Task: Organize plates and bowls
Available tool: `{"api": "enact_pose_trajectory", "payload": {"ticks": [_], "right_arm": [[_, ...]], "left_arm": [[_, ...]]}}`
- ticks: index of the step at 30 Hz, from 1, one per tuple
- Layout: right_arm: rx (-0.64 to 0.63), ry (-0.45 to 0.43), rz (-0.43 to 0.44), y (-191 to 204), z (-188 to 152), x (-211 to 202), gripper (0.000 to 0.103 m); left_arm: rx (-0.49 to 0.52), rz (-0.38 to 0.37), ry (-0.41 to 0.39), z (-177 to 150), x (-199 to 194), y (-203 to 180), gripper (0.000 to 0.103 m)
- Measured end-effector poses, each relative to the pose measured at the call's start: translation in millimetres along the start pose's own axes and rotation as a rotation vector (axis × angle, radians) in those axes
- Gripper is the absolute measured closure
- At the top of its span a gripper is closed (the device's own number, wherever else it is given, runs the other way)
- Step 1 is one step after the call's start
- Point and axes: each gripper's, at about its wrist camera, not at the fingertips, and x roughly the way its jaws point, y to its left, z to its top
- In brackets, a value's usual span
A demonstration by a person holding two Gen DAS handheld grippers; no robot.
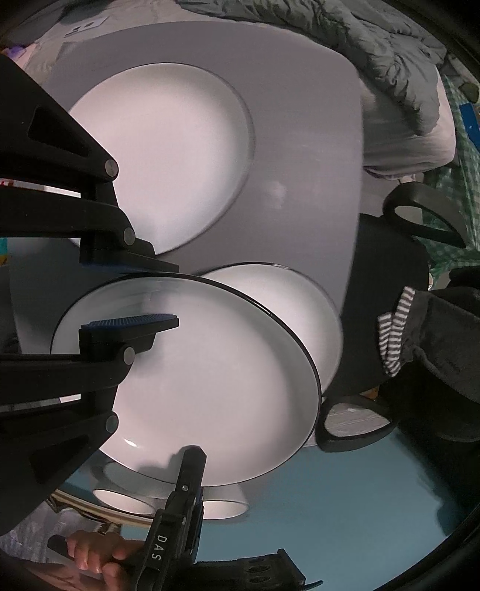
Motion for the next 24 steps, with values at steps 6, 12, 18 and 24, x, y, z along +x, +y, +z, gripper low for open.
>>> {"api": "enact_pose_trajectory", "payload": {"ticks": [6, 12, 18, 24], "right_arm": [[0.003, 0.006, 0.004, -8, 25, 5, 0.090], [0.012, 0.040, 0.011, -15, 46, 19, 0.090], [0.026, 0.066, 0.020, -21, 57, 29, 0.090], [0.039, 0.085, 0.016, -25, 61, 35, 0.089]], "left_arm": [[-0.005, 0.033, 0.000, 27, 12, 5, 0.083], [-0.027, 0.065, 0.038, 44, 29, 11, 0.082], [-0.023, 0.091, 0.066, 52, 38, 13, 0.082], [-0.007, 0.111, 0.094, 57, 47, 11, 0.082]]}}
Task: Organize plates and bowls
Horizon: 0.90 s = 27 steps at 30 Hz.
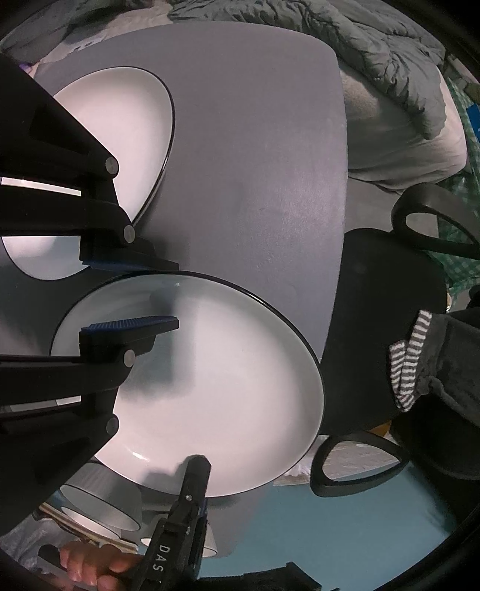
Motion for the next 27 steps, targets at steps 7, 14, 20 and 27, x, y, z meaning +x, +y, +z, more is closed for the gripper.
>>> {"api": "enact_pose_trajectory", "payload": {"ticks": [7, 14, 20, 27], "right_arm": [[0.001, 0.003, -0.028, 0, 3, -2, 0.089], [0.005, 0.034, -0.060, 3, 6, -1, 0.080], [0.051, 0.056, -0.059, 7, 5, -1, 0.065], [0.051, 0.106, -0.127, 18, 8, 2, 0.056]], "left_arm": [[0.025, -0.001, 0.012, -1, 3, -5, 0.082], [0.036, 0.016, 0.002, 0, 2, -6, 0.082], [0.034, 0.019, -0.013, 0, -2, -6, 0.082], [0.024, 0.013, -0.007, -3, -4, -6, 0.082]]}}
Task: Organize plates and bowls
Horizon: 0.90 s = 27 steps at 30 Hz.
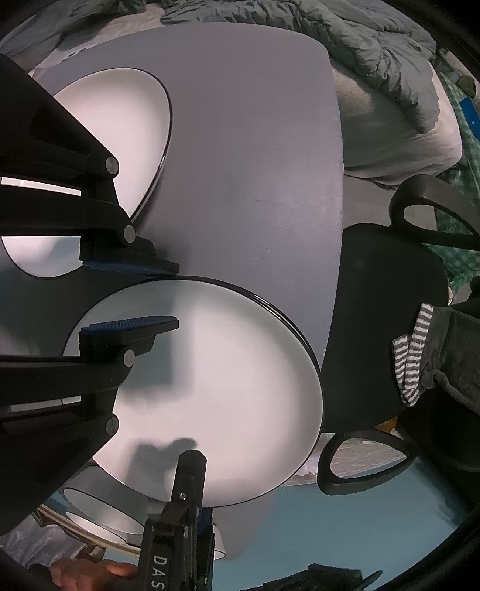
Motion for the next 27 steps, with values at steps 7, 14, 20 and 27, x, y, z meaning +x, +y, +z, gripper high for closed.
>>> {"api": "enact_pose_trajectory", "payload": {"ticks": [7, 14, 20, 27], "right_arm": [[-0.008, -0.001, -0.044, 8, -3, -3, 0.048], [-0.009, -0.021, -0.088, 10, -5, -9, 0.041], [-0.036, -0.068, -0.138, 14, -13, -18, 0.040], [-0.105, -0.165, -0.212, 25, -35, -43, 0.037]], "left_arm": [[-0.009, -0.003, -0.017, -5, -7, 2, 0.079], [-0.017, 0.000, -0.043, -14, -13, 3, 0.071], [-0.019, 0.011, -0.078, -20, -23, 3, 0.058], [-0.047, -0.015, -0.159, -31, -63, 5, 0.037]]}}
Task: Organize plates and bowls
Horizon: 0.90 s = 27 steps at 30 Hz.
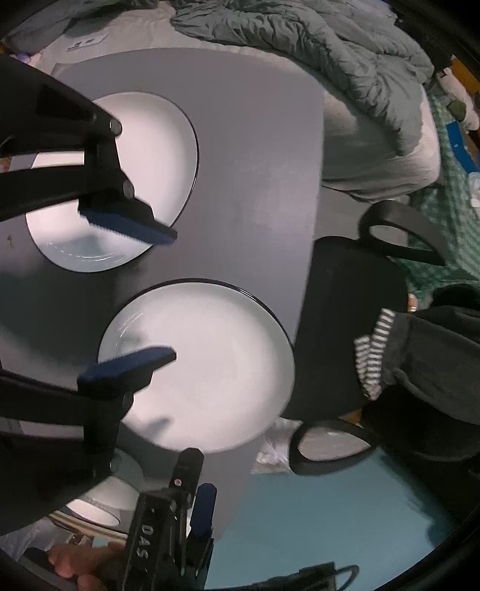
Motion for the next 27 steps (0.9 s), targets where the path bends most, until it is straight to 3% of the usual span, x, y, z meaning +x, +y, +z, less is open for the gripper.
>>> {"api": "enact_pose_trajectory", "payload": {"ticks": [8, 16, 27], "right_arm": [[-0.040, -0.137, -0.062, 7, -11, -42, 0.037], [-0.020, -0.279, -0.065, 17, -25, -89, 0.037], [-0.004, -0.406, -0.060, 35, -55, -134, 0.036]], "left_arm": [[0.023, 0.020, -0.122, -10, -50, -4, 0.032], [0.004, 0.042, -0.235, -29, -94, 4, 0.029], [-0.021, 0.037, -0.321, -65, -138, 12, 0.029]]}}
